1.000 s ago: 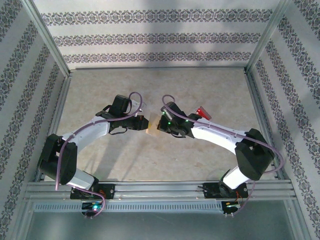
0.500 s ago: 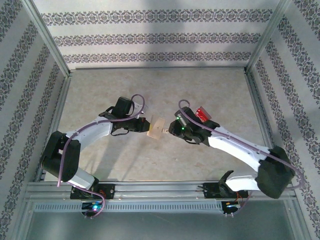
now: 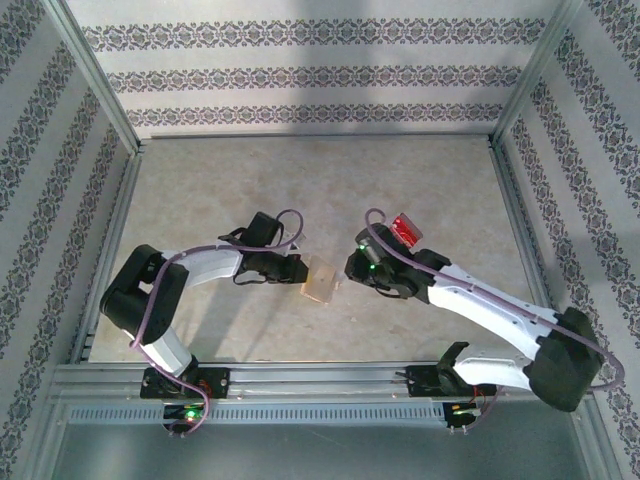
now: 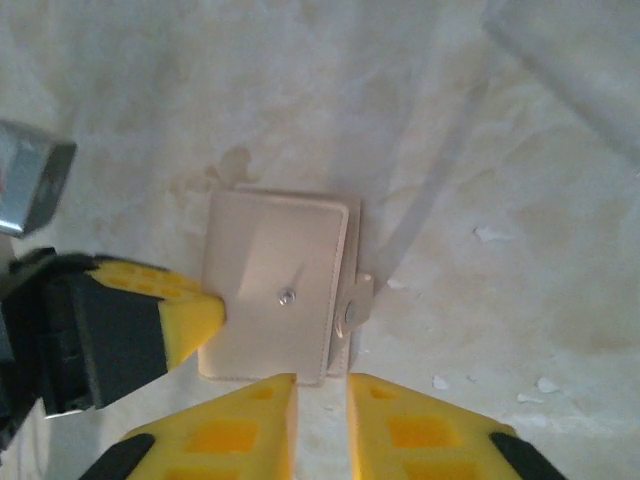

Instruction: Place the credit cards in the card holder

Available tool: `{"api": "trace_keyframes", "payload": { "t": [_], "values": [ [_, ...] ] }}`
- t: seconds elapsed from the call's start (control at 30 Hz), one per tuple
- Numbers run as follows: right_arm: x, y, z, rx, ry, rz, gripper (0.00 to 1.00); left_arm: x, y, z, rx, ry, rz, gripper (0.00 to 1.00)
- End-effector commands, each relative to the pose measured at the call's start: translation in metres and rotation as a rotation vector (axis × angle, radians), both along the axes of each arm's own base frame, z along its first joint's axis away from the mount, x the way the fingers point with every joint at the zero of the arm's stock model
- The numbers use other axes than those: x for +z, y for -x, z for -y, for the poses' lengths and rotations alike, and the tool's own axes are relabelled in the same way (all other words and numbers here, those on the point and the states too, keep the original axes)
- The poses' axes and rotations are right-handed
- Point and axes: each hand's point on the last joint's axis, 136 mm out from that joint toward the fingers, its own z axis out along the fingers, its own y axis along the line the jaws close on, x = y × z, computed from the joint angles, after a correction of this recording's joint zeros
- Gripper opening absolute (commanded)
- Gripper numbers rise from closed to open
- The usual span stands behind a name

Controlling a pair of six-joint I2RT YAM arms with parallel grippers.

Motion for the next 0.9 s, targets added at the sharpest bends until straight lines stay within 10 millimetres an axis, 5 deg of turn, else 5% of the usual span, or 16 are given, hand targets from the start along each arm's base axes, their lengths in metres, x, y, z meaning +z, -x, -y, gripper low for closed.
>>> {"api": "trace_keyframes", "payload": {
  "t": [0.0, 0.1, 0.3, 0.6, 0.87],
  "values": [
    [-0.011, 0.001, -0.016, 0.029, -0.017, -0.023, 0.18, 0.012, -0.009, 0.003, -0.007, -0.021, 0.069, 0.41],
    [-0.011, -0.002, -0.028, 0.051, -0.020, -0.031, 0.17, 0.027, -0.017, -0.007, -0.016, -0.086, 0.168, 0.59],
    [-0.017, -0.010, -0.052, 0.104, -0.024, -0.061, 0.17, 0.050, -0.024, -0.025, -0.082, -0.157, 0.362, 0.78],
    [-0.025, -0.021, -0.082, 0.160, -0.016, -0.094, 0.09, 0.072, -0.039, -0.054, -0.112, -0.266, 0.540, 0.93],
    [-0.052, -0.019, -0.076, 0.144, 0.015, -0.168, 0.01, 0.066, -0.043, -0.062, -0.162, -0.340, 0.587, 1.00]
  ]
}}
